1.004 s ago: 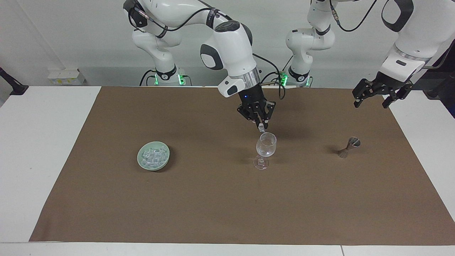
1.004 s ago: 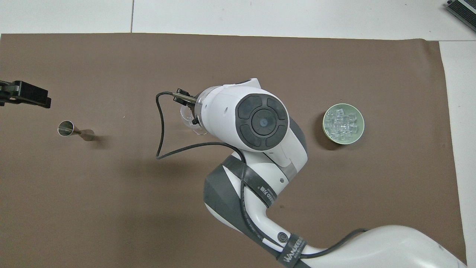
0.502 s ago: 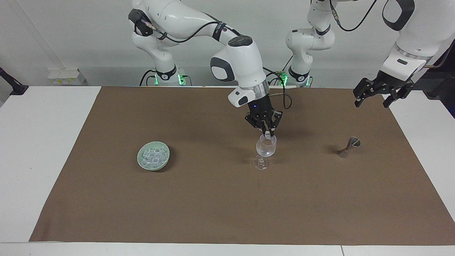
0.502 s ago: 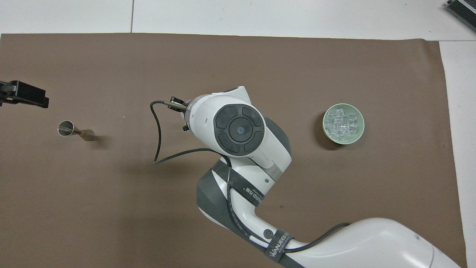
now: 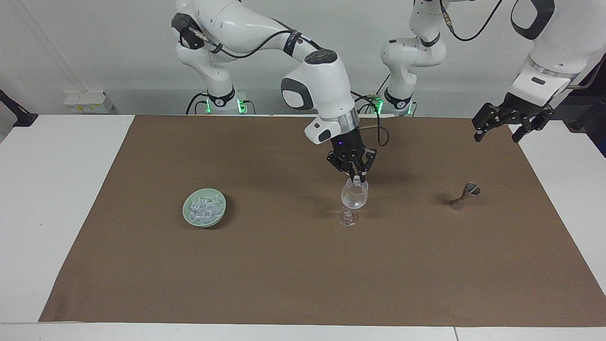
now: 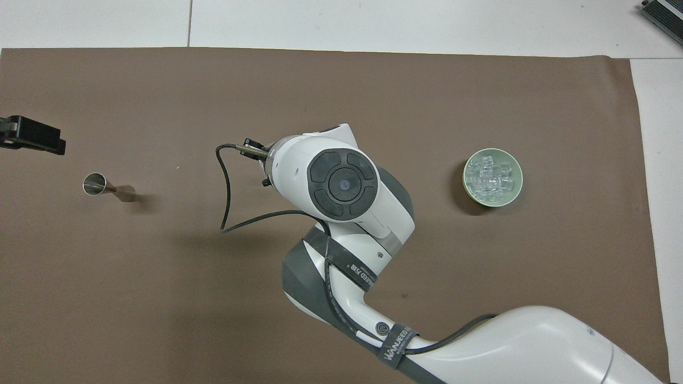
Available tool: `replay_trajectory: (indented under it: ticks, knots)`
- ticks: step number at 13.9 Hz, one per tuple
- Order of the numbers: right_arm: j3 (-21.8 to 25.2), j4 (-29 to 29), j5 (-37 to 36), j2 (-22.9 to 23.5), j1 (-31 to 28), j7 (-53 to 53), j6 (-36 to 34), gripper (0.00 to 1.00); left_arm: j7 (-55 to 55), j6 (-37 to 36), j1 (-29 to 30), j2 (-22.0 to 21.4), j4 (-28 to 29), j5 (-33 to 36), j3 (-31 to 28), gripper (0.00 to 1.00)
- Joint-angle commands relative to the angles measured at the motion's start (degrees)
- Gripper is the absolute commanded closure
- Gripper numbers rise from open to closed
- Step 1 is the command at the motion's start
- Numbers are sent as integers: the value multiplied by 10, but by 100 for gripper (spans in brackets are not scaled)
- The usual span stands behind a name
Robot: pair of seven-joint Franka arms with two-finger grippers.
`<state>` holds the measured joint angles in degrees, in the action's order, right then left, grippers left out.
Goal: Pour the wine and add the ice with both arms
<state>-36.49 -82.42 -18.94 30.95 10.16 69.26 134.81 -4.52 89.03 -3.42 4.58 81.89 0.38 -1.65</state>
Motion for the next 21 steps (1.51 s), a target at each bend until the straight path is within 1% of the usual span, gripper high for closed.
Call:
replay_trajectory:
  ticks: [1, 6, 8, 10, 11, 12, 13, 14, 17, 19, 20, 21]
  knots:
    - [-9, 15, -18, 16, -2, 16, 7, 73, -29, 4, 3, -2, -1, -3, -3, 0]
    - [-9, 16, -18, 16, -2, 17, 8, 45, -18, 5, 3, 2, 0, -5, -3, 0]
    - [-9, 17, -18, 16, -1, 18, 8, 40, -18, 4, 4, 3, 0, -5, -3, 0]
    - [-9, 18, -19, 17, -1, 18, 9, 38, -19, 4, 3, 2, 0, -5, -1, 0]
    - [-9, 20, -19, 17, -1, 19, 13, 34, -18, 4, 3, 2, -1, -6, -1, 0]
    - [-9, 20, -20, 16, -1, 25, 25, 24, -19, 4, 3, 1, -1, -5, -1, 0]
    - [-9, 24, -27, 14, -1, 25, 29, 4, -21, 4, 3, 1, 0, -5, -1, 0]
    - [-8, 33, -40, 12, -1, 25, 29, 0, -22, 4, 3, 1, 0, -5, -1, 0]
    - [-2, 42, -75, -3, -18, 18, 21, 0, -21, 4, 3, -1, -1, -5, -3, 0]
    - [2, 43, -110, -18, -43, 10, 17, 0, -21, 2, 3, -1, 0, -5, -3, 0]
    - [6, 41, -110, -26, -53, 0, 13, 0, -21, 1, 3, -2, 0, -5, -3, 0]
    - [24, 39, -109, -40, -55, -14, 1, 0, -21, 1, 3, -1, -1, -5, -3, 0]
